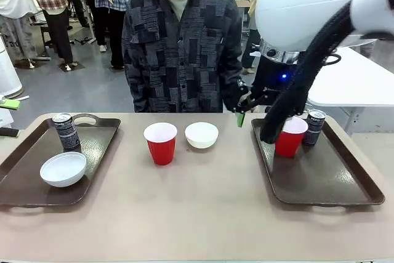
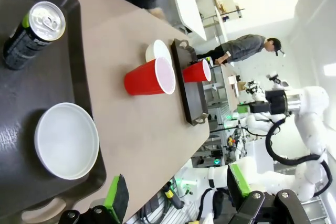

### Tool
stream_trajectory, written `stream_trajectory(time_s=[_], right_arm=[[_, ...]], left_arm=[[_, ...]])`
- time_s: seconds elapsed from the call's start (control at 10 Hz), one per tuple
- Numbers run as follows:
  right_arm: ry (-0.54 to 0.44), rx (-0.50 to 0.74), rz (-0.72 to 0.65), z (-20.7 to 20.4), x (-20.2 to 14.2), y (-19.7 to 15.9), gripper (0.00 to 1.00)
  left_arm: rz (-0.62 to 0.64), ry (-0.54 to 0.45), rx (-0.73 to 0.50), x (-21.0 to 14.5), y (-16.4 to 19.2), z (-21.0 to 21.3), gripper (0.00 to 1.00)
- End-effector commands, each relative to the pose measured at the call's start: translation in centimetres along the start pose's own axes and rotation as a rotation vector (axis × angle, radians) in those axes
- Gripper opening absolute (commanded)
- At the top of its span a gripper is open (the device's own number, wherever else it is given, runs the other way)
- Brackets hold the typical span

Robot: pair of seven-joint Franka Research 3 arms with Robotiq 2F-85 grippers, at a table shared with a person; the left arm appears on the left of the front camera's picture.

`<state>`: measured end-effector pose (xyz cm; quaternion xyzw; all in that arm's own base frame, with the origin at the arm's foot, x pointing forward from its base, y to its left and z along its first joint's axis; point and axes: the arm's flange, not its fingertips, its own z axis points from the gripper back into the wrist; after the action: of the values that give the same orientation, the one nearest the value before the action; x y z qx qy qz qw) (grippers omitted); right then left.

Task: Prepare tableware on both trays.
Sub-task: Pick up a Picnic Bowl from the table and place it on a Handle tray.

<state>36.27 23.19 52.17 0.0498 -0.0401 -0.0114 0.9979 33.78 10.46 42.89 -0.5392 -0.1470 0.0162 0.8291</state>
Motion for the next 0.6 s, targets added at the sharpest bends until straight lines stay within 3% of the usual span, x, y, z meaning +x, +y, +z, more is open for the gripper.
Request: stream_trajectory(time_s=[0.0, 0.2, 0.3, 0.4, 0.5], right_arm=[[-0.022, 0.014, 0.011, -2.9, 5.1, 1.0, 1.0], [-0.019, 0.043, 0.017, -6.1, 8.7, 1.4, 1.0], [0.007, 0.122, 0.069, -6.1, 9.0, 0.8, 1.0], [-0.02, 0.036, -0.005, -5.4, 7.0, 0.6, 1.0], [-0.02, 0.036, -0.005, -5.4, 7.0, 0.6, 1.0]], left_arm=[[-0.009, -0.009, -0.023, 0.1, -0.1, -0.1, 1.0], [-0.009, -0.009, -0.023, 0.1, -0.1, -0.1, 1.0], [-0.009, -0.009, -0.023, 0.1, -0.1, -0.1, 1.0], [-0.009, -0.009, -0.023, 0.1, -0.1, -0.1, 1.0], [-0.009, -0.009, -0.023, 0.1, -0.1, -0.1, 1.0]])
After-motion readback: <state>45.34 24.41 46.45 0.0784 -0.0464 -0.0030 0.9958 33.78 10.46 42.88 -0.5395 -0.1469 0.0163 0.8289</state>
